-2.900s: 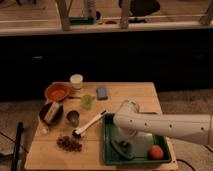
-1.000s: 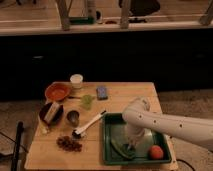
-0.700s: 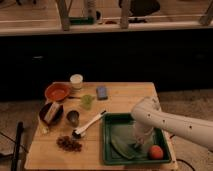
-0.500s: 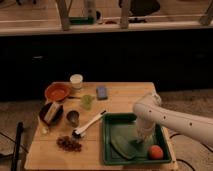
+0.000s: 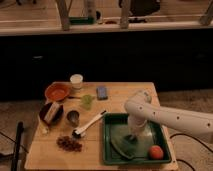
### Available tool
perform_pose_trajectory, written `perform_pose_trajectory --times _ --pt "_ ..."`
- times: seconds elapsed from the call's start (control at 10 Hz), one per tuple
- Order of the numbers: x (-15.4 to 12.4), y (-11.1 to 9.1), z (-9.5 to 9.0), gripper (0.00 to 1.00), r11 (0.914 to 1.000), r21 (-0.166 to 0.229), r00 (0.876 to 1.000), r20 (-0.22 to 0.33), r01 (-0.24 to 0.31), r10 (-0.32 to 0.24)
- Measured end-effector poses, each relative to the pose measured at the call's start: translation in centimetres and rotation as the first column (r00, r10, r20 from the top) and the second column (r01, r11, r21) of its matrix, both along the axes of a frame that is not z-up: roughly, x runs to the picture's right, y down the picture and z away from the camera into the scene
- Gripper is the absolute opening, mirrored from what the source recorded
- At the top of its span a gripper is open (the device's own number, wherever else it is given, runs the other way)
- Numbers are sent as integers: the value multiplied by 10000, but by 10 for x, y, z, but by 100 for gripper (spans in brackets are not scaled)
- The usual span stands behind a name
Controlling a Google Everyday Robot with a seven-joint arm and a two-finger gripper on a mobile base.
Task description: Wipe tray with towel
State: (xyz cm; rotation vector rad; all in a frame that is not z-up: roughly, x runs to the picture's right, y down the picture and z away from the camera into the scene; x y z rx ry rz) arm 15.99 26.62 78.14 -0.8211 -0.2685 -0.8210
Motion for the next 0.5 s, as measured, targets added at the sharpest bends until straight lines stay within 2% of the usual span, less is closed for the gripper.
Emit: perform_pose_trajectory --times 0.2,0.3,0.5 --pt "-15 21 -16 0 9993 -224 9978 604 299 -285" --pt "-15 32 -27 0 9986 -344 9958 834 402 -372" --pt "-1 42 -36 0 9979 -507 9949 945 411 -361"
